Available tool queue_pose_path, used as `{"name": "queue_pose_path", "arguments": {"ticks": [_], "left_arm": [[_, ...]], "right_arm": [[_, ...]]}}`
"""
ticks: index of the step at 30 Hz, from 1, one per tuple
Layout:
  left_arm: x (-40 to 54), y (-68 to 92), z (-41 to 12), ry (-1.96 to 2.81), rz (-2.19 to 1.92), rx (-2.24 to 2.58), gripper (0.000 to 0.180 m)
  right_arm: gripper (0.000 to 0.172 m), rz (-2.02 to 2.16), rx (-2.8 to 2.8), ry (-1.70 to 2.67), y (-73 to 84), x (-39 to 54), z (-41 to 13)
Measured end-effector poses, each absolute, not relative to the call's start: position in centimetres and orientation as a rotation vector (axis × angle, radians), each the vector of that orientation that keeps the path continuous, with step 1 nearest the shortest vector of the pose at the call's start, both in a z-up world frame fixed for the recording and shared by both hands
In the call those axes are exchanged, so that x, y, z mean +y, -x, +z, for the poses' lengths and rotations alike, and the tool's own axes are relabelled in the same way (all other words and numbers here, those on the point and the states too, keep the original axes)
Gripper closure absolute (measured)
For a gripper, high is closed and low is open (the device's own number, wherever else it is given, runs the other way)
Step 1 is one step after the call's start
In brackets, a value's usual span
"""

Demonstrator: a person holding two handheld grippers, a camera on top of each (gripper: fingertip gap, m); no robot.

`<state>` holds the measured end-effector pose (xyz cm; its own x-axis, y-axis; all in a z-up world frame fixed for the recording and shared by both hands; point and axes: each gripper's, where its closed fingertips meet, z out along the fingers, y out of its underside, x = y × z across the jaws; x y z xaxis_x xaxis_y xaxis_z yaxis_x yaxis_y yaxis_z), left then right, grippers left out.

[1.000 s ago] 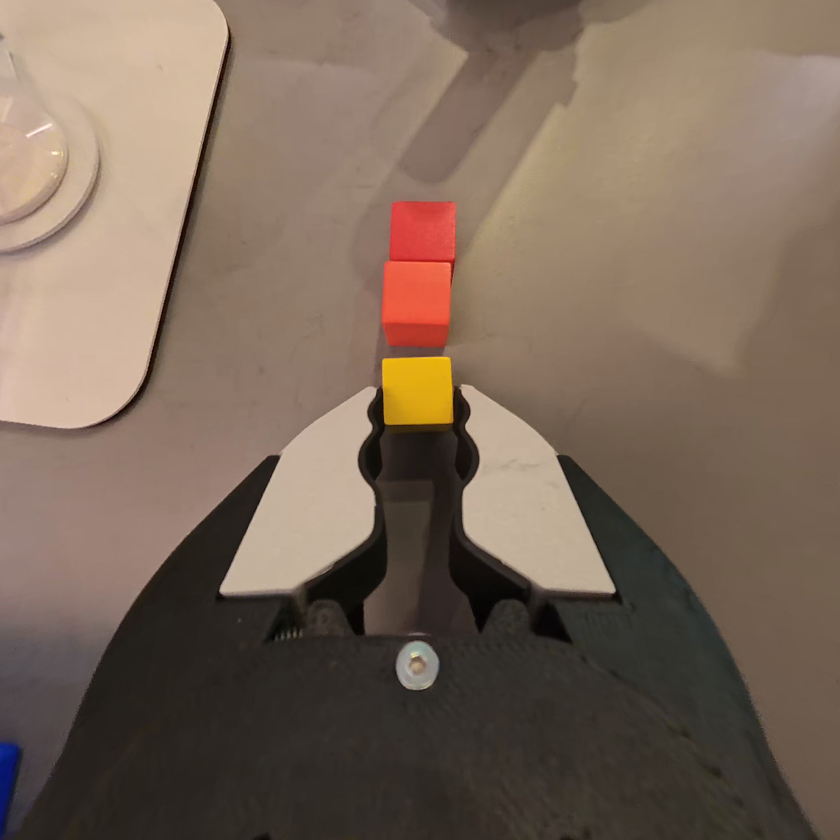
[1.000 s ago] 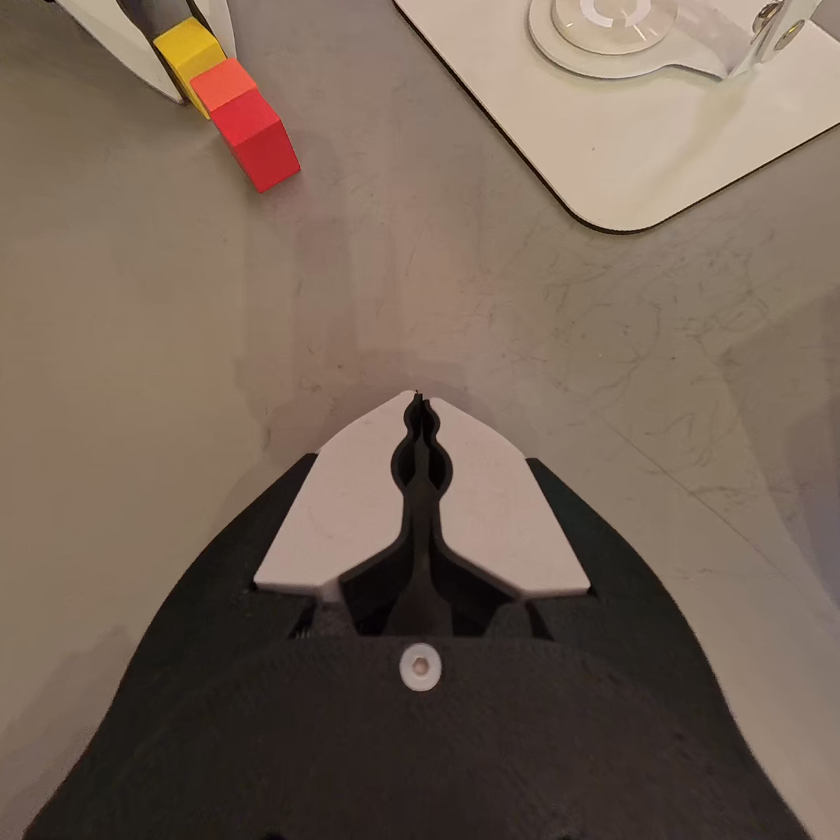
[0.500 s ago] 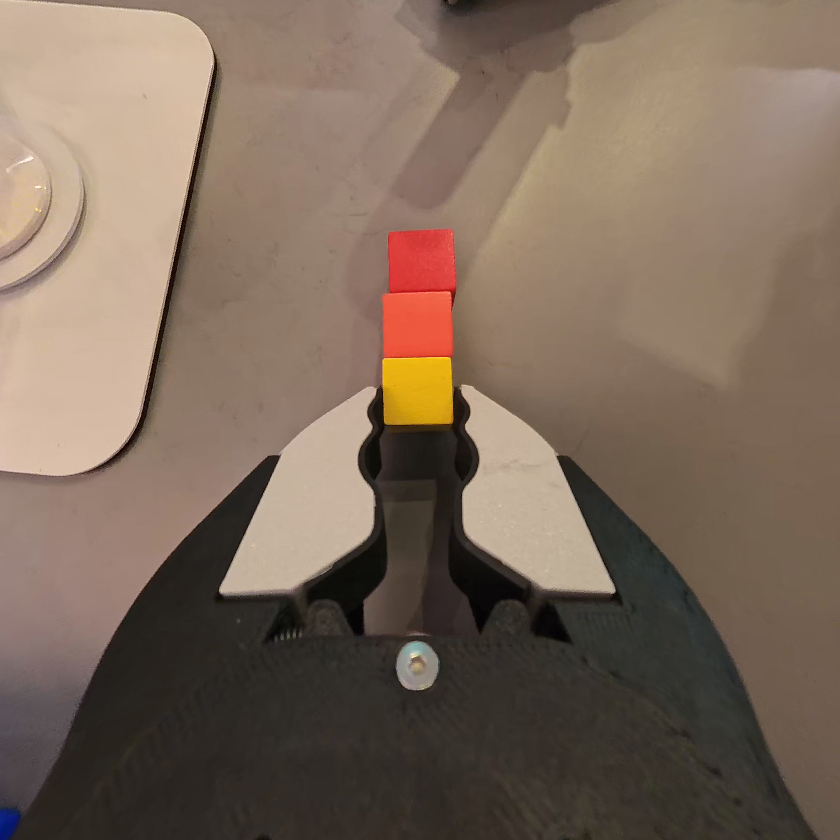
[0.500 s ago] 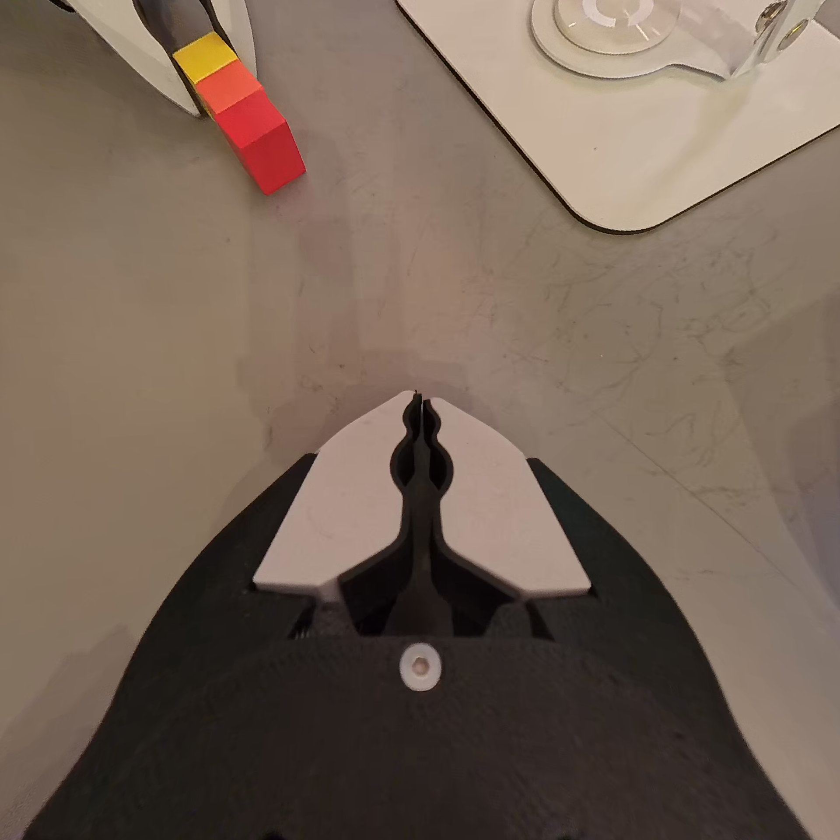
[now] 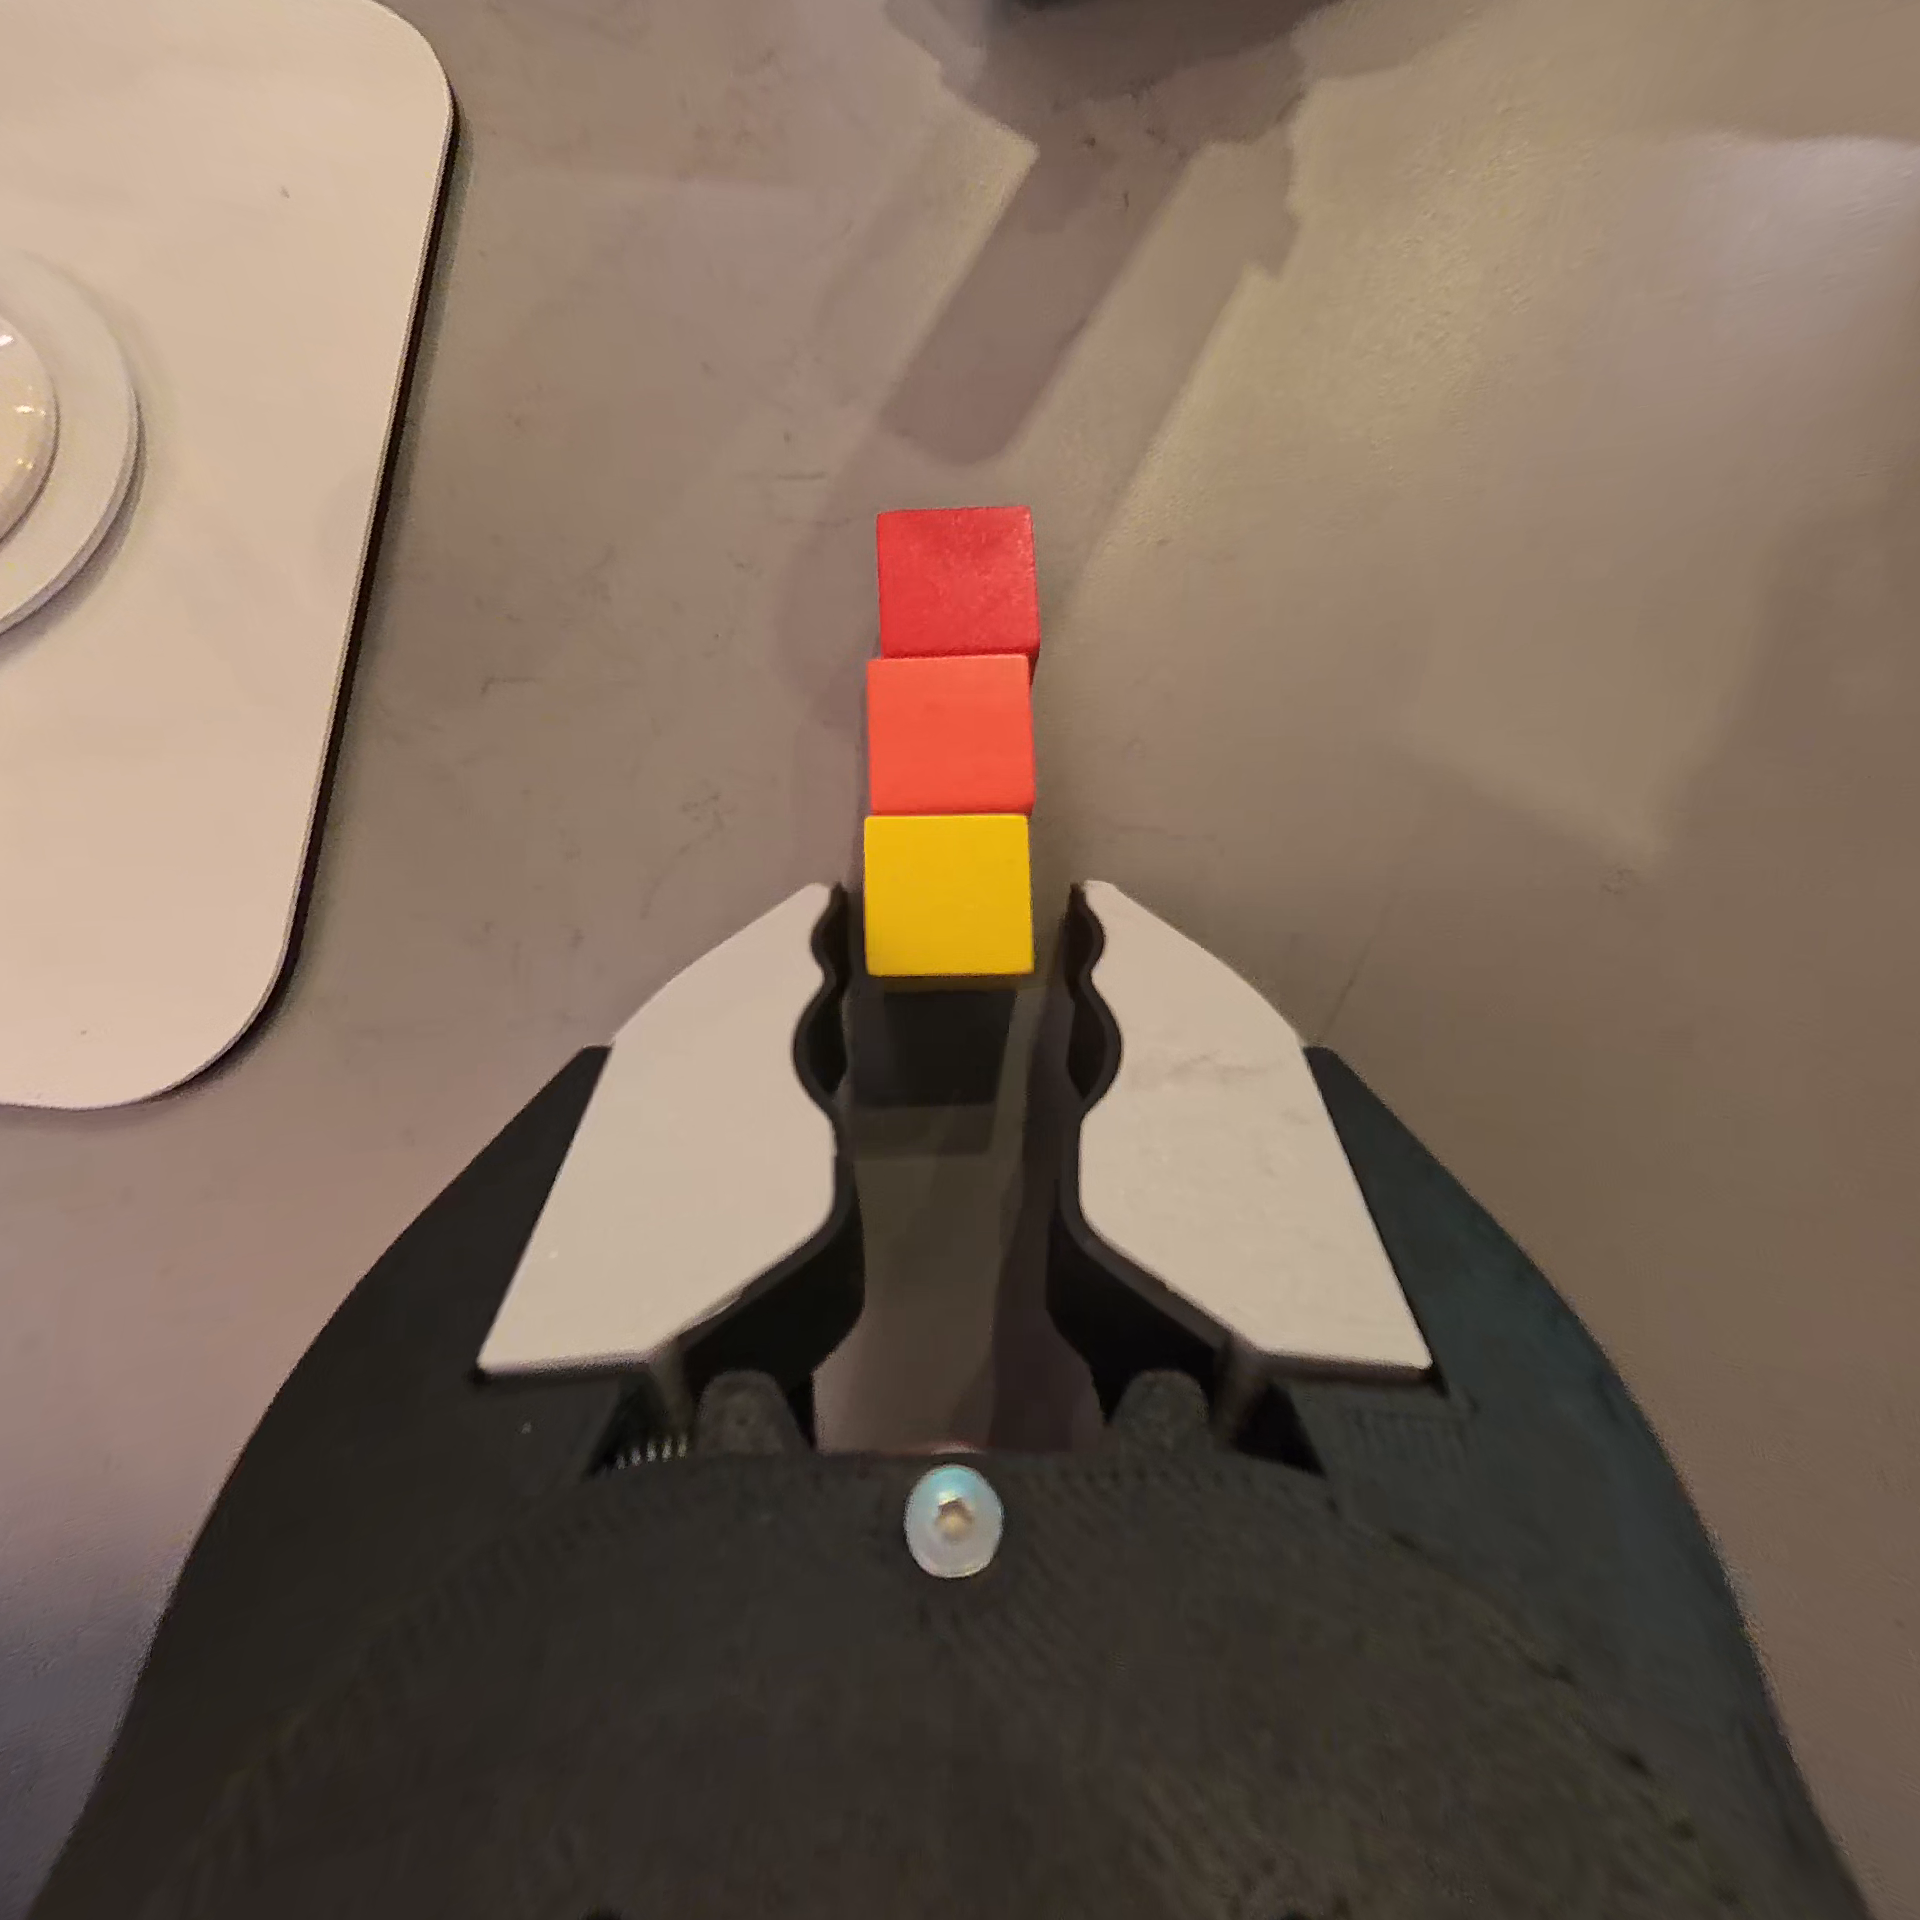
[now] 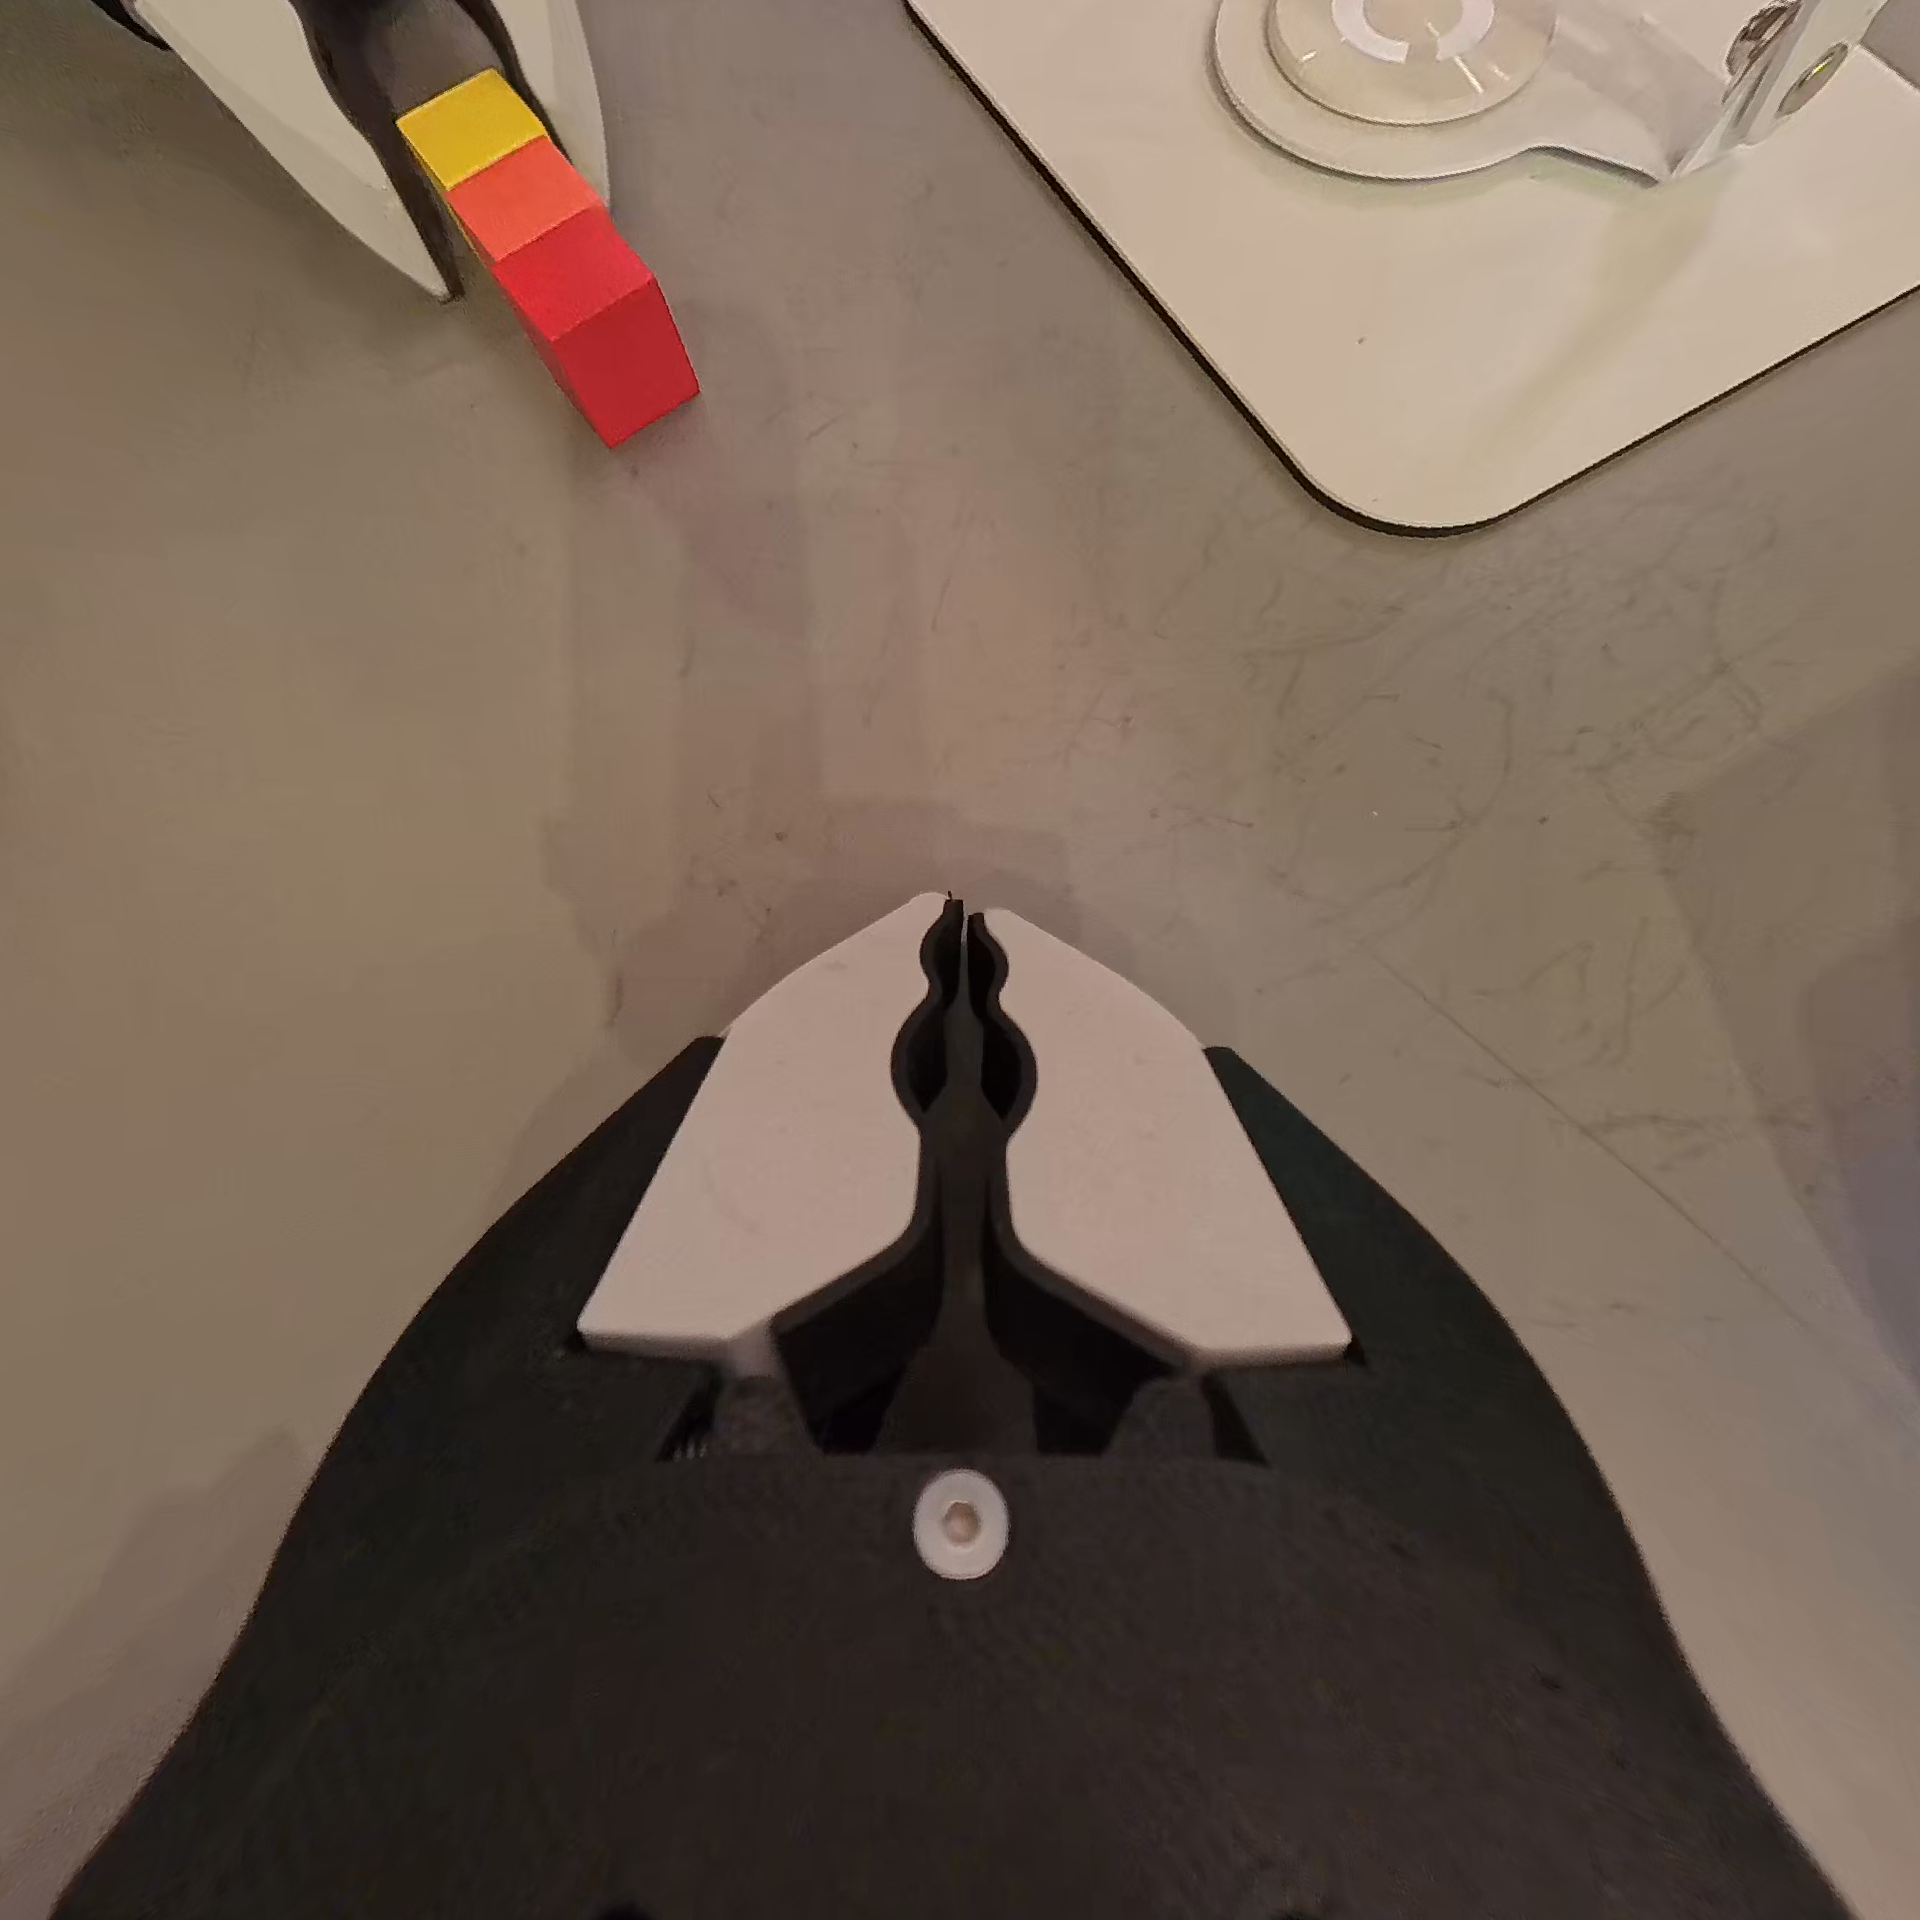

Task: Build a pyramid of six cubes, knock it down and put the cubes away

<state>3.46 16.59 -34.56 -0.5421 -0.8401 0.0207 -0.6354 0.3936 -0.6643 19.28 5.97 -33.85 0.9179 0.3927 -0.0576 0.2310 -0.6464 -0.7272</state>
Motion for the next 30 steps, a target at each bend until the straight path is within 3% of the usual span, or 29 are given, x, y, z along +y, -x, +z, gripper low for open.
{"name": "queue_pose_path", "arguments": {"ticks": [11,22,30], "left_arm": [[16.3,-3.6,-34.5,1.272,-0.921,2.338,0.147],[15.9,-5.3,-32.5,1.305,-0.834,2.276,0.125],[14.8,-6.5,-33.4,1.348,-0.763,2.309,0.133]], "right_arm": [[0.170,0.270,-0.442,2.298,-19.3,6.0,-33.8],[0.170,0.274,-0.442,2.297,-19.2,6.0,-33.8],[0.169,0.283,-0.448,2.296,-19.1,5.9,-33.8]]}}
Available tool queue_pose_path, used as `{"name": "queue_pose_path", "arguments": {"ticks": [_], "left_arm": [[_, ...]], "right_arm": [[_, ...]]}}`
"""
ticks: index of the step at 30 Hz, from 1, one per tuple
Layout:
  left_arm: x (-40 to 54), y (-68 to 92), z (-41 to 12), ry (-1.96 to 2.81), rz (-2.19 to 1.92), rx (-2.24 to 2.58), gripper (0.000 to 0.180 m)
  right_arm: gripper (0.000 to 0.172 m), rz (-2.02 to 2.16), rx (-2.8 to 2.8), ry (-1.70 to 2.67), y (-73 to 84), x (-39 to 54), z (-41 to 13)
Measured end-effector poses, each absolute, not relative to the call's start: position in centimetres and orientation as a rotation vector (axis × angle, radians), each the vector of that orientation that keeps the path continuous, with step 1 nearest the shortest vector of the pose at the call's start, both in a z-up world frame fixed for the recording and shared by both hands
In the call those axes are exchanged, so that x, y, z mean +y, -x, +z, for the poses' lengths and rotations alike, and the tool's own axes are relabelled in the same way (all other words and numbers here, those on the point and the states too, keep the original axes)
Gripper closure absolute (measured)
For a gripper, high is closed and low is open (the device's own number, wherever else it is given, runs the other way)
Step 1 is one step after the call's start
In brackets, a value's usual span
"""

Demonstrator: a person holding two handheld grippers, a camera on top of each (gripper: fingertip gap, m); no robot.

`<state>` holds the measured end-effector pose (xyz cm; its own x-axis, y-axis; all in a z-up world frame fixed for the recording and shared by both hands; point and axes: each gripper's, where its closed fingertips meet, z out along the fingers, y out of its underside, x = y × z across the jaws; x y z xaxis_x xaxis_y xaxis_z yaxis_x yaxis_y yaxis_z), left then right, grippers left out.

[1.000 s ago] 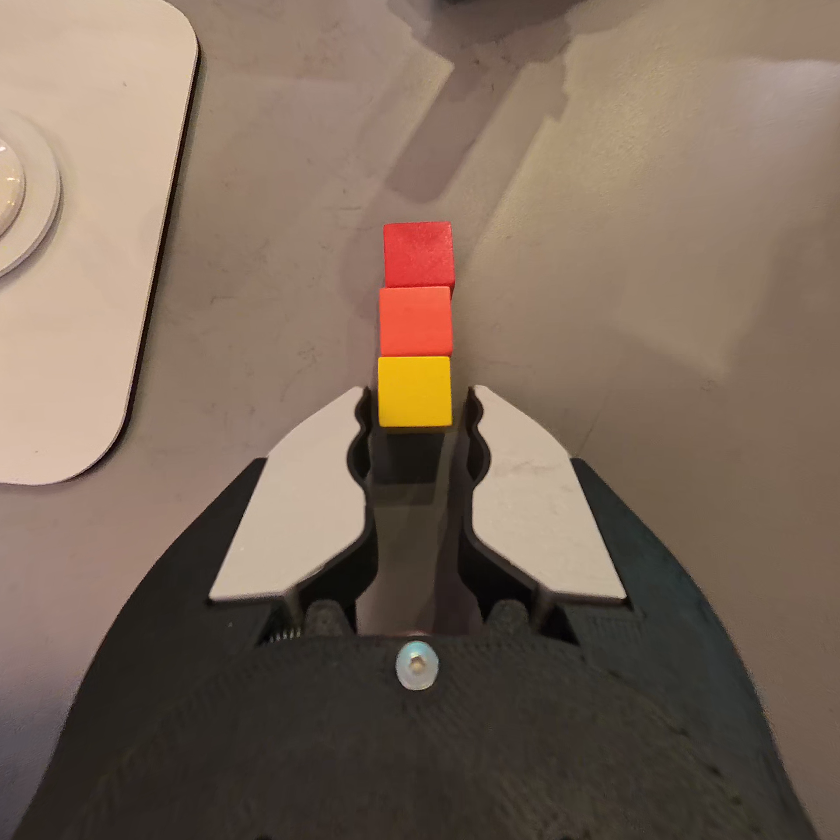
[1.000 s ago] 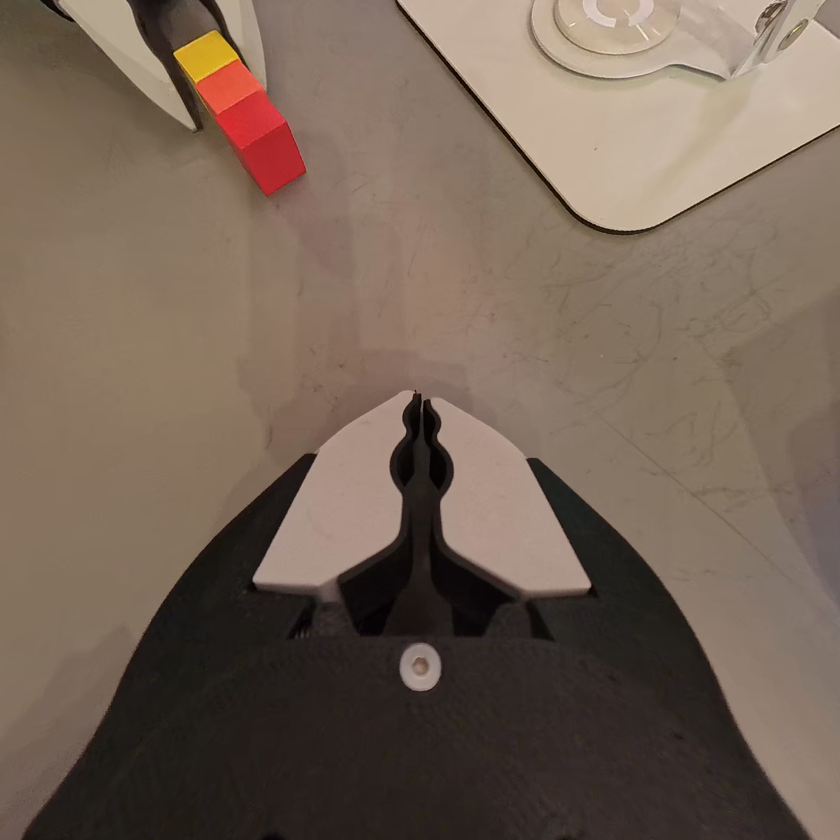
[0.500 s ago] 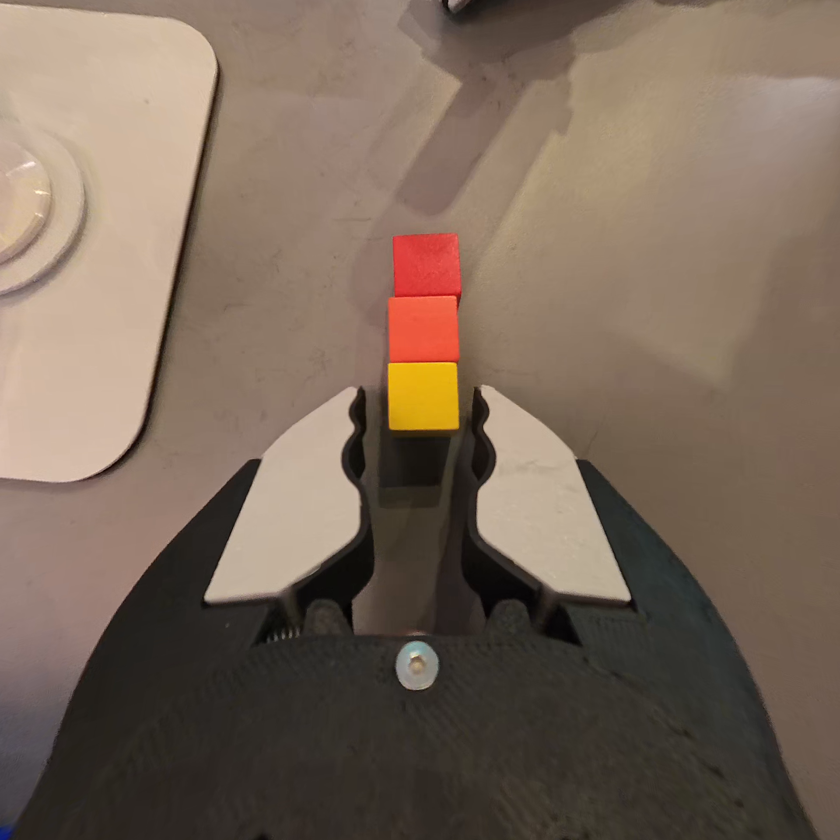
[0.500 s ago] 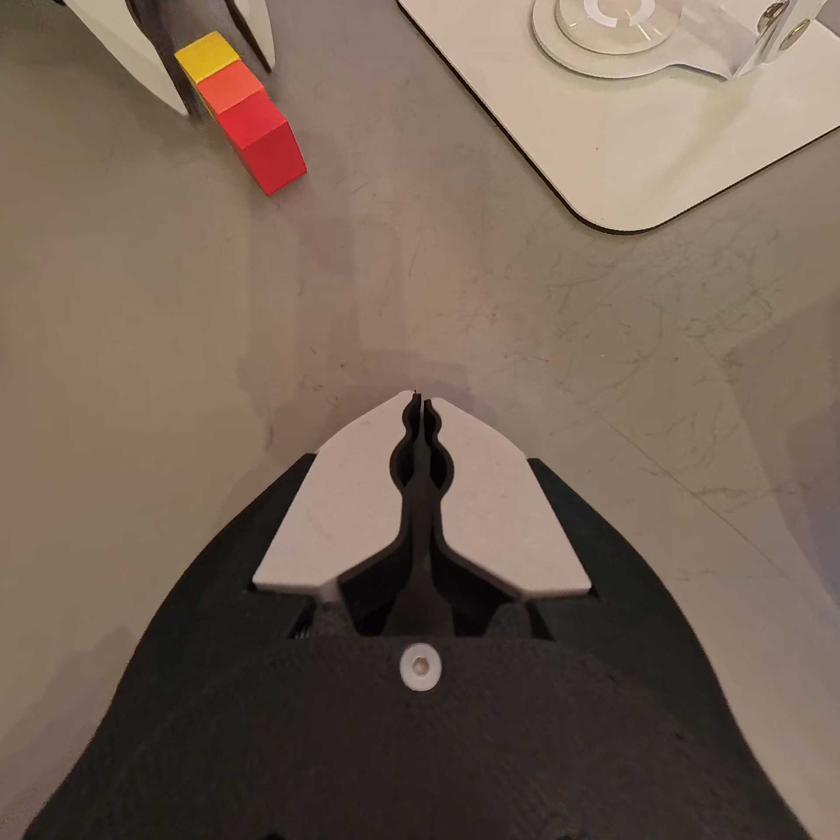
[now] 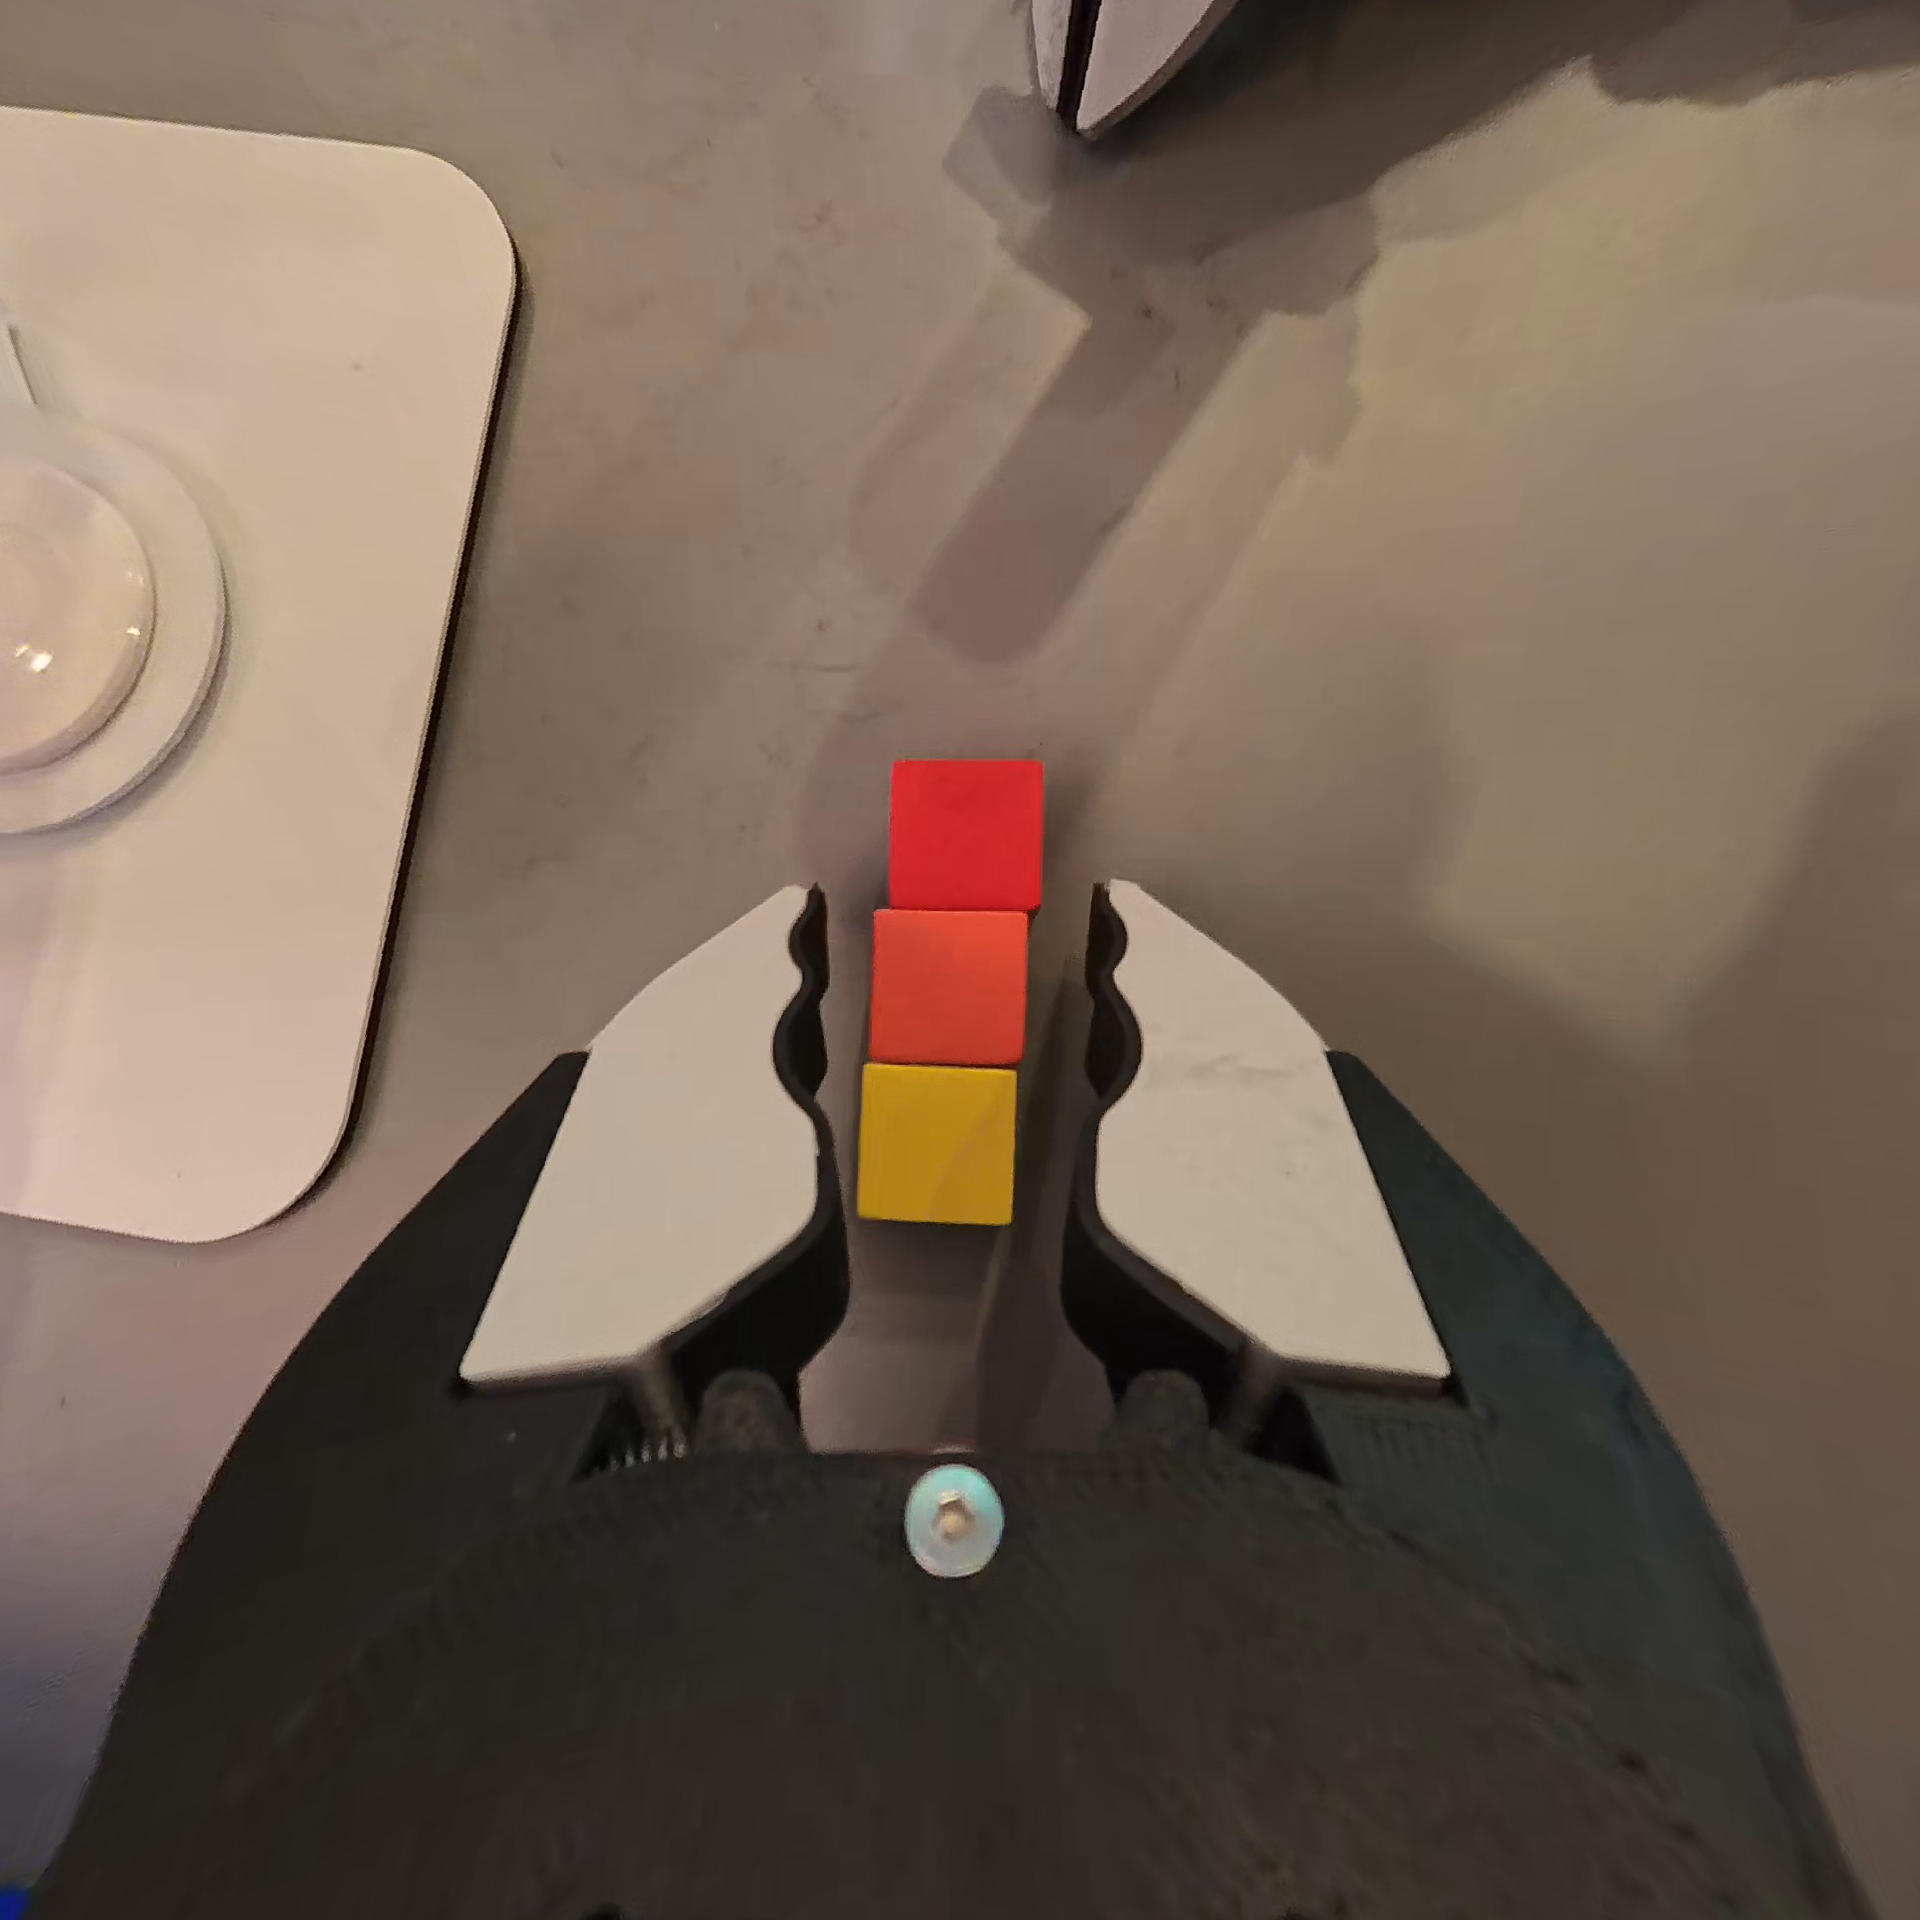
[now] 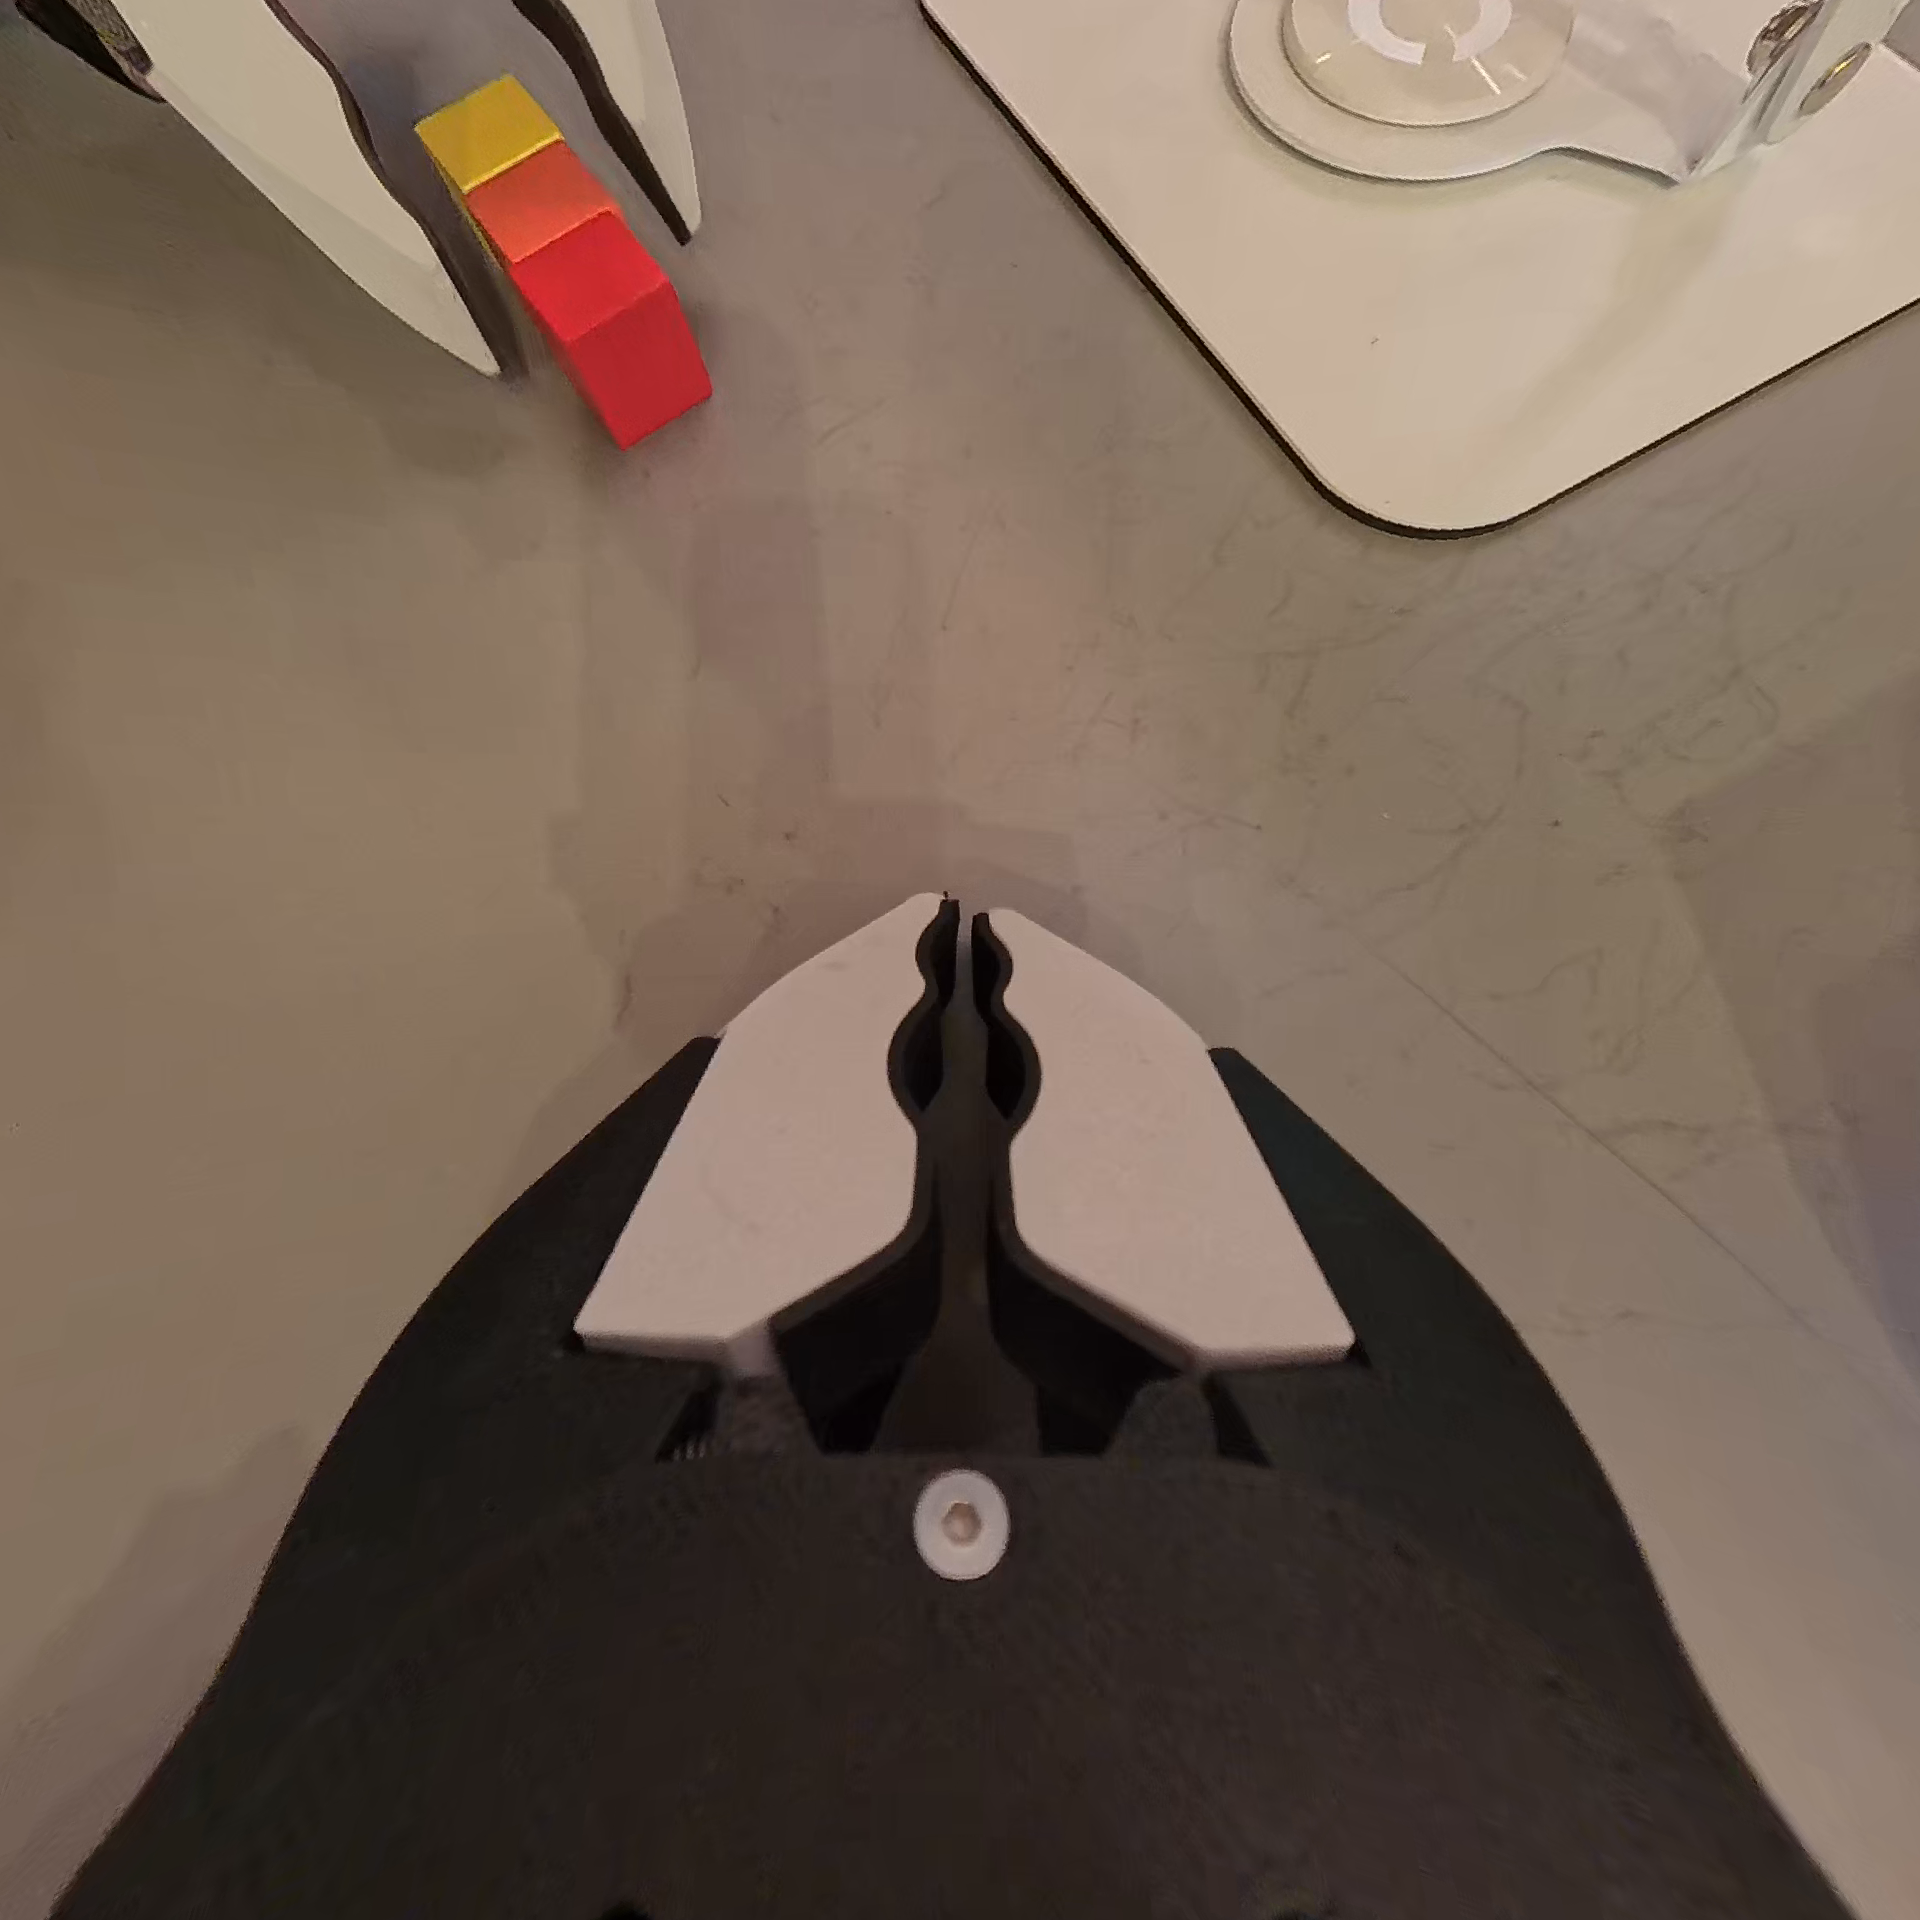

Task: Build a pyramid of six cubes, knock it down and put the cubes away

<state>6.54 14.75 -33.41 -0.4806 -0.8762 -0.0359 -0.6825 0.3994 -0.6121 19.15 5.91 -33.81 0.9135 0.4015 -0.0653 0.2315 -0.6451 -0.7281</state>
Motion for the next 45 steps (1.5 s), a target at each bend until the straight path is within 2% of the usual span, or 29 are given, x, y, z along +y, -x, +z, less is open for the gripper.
{"name": "queue_pose_path", "arguments": {"ticks": [15,24,31,45], "left_arm": [[14.6,-6.7,-33.6,1.355,-0.720,2.317,0.152],[15.4,-5.8,-32.5,1.357,-0.718,2.289,0.132],[17.1,-2.9,-32.3,1.407,-0.741,2.268,0.142],[16.5,-3.5,-33.1,1.394,-0.728,2.286,0.150]], "right_arm": [[0.169,0.291,-0.454,2.294,-19.1,5.9,-33.8],[0.169,0.292,-0.455,2.294,-19.0,5.8,-33.8],[0.169,0.296,-0.457,2.294,-19.0,5.8,-33.8],[0.169,0.294,-0.457,2.294,-19.1,5.8,-33.8]]}}
